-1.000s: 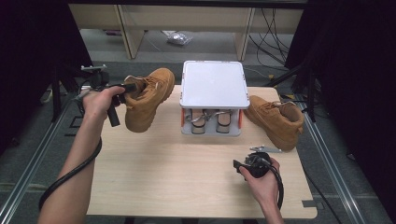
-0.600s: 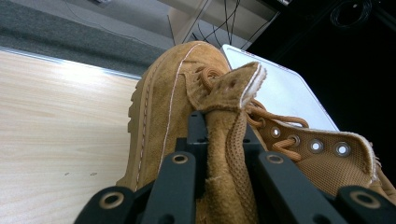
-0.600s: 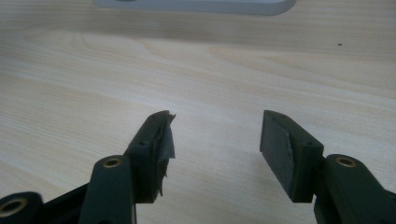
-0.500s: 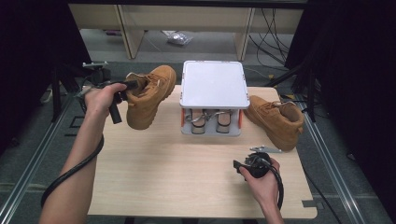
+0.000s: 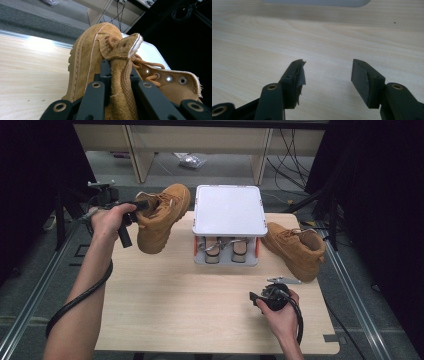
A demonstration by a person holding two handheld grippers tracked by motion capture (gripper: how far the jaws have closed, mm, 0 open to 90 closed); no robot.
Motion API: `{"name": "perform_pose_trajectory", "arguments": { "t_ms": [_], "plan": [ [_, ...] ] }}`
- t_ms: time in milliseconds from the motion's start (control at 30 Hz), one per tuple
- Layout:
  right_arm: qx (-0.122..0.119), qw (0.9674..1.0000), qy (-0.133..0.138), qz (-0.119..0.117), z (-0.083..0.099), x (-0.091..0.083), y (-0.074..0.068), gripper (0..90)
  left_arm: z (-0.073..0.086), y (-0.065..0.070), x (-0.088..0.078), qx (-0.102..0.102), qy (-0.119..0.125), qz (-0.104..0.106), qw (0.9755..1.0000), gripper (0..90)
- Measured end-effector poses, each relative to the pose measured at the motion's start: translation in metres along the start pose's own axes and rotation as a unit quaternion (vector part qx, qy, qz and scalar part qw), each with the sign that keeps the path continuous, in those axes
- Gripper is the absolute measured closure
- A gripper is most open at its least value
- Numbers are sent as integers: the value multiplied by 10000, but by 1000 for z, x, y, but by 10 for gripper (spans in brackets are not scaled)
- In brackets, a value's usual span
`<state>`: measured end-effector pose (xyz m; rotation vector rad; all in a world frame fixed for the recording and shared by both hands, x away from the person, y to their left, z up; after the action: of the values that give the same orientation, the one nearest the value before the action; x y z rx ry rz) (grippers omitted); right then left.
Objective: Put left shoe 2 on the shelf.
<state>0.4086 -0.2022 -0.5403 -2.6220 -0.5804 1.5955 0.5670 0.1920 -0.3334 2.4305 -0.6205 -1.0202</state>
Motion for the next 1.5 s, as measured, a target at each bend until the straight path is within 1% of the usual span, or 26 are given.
{"name": "perform_pose_trajectory", "arguments": {
  "t_ms": [33, 100, 133, 200, 233, 267, 400, 467, 500, 533, 667, 700, 733, 767, 800, 833, 867, 967, 1100, 1167, 1267, 1300, 1367, 1400, 1467, 1500],
  "plan": [
    [93, 9999, 4, -101, 0, -1, -2, 441, -1, 1, 0, -9, 13, 1, 10000, 813],
    [123, 9999, -6, -18, 0, -2, -2, 441, -3, 3, -1, 1, 43, 9, 10000, 813],
    [254, 9996, 34, -107, 0, -1, -5, 441, -3, 4, -1, -5, 42, 17, 10000, 813],
    [127, 9999, -28, -38, 1, 0, -2, 441, -5, 6, -1, 22, 56, 27, 10000, 813],
    [201, 9998, -37, -60, 1, 0, -4, 441, -5, 7, -2, 23, 56, 28, 10000, 813],
    [129, 9999, 2, -56, 0, 1, -3, 441, -6, 8, -2, 13, 79, 47, 10000, 813],
    [83, 10000, -14, -7, 0, 0, -2, 441, -8, 12, -1, 41, 91, 76, 9999, 813],
    [140, 9999, 22, 5, 0, 1, -3, 441, -9, 14, -1, 33, 105, 101, 9999, 813],
    [59, 10000, 45, 48, -1, 1, -1, 441, -10, 15, 0, 30, 97, 112, 9999, 813],
    [206, 9998, -22, 5, 0, 1, -3, 441, -10, 16, 0, 27, 94, 124, 9999, 812],
    [247, 9997, -12, 39, -1, 1, -2, 441, -12, 20, 0, 51, 99, 156, 9998, 813],
    [239, 9997, -11, 19, -1, 1, -3, 441, -13, 21, 0, 64, 100, 149, 9998, 812],
    [328, 9994, -105, -67, 1, -1, -5, 441, -13, 23, 1, 76, 98, 155, 9998, 812],
    [170, 9998, -39, -61, 1, 0, -3, 441, -14, 24, 1, 88, 93, 154, 9998, 812],
    [89, 10000, 17, -37, 0, 0, -2, 441, -14, 25, 1, 84, 104, 159, 9998, 812],
    [171, 9998, -44, -58, 1, 0, -3, 441, -14, 26, 2, 81, 108, 166, 9998, 812],
    [85, 10000, 18, -36, 0, 0, -2, 441, -14, 26, 2, 77, 95, 174, 9998, 813],
    [30, 10000, 56, -41, -1, 1, -1, 441, -15, 30, 4, 103, 88, 199, 9997, 812],
    [194, 9998, -40, -75, 1, 1, -4, 441, -16, 34, 5, 84, 84, 231, 9997, 812],
    [348, 9993, -115, -56, 2, 1, -5, 441, -17, 36, 6, 105, 83, 242, 9996, 812],
    [217, 9997, -62, -81, 1, 0, -4, 441, -18, 39, 8, 110, 83, 264, 9996, 812],
    [261, 9996, -59, -84, 1, 0, -4, 440, -18, 40, 9, 110, 81, 266, 9996, 812],
    [142, 9999, -35, -5, 1, 1, -1, 441, -19, 41, 11, 104, 67, 276, 9995, 812],
    [99, 9999, 0, -36, 0, 1, -1, 441, -19, 42, 12, 113, 53, 275, 9995, 812],
    [175, 9998, -45, 14, 1, 1, 0, 441, -19, 44, 14, 108, 70, 277, 9995, 811],
    [99, 9999, -20, 33, 2, 2, 1, 441, -19, 45, 15, 116, 54, 280, 9995, 812]
  ]
}}
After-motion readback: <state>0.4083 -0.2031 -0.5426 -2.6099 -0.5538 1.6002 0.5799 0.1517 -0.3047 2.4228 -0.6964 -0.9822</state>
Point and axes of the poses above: each handheld gripper's, and its own axes: x roughly forward along the jaws, z roughly out of its underside, y roughly to its right, the point moved 8 cm from there along x, roughly forward along the jaws, and after that the axes turned 13 degrees about -y, right-handed, at the moved point
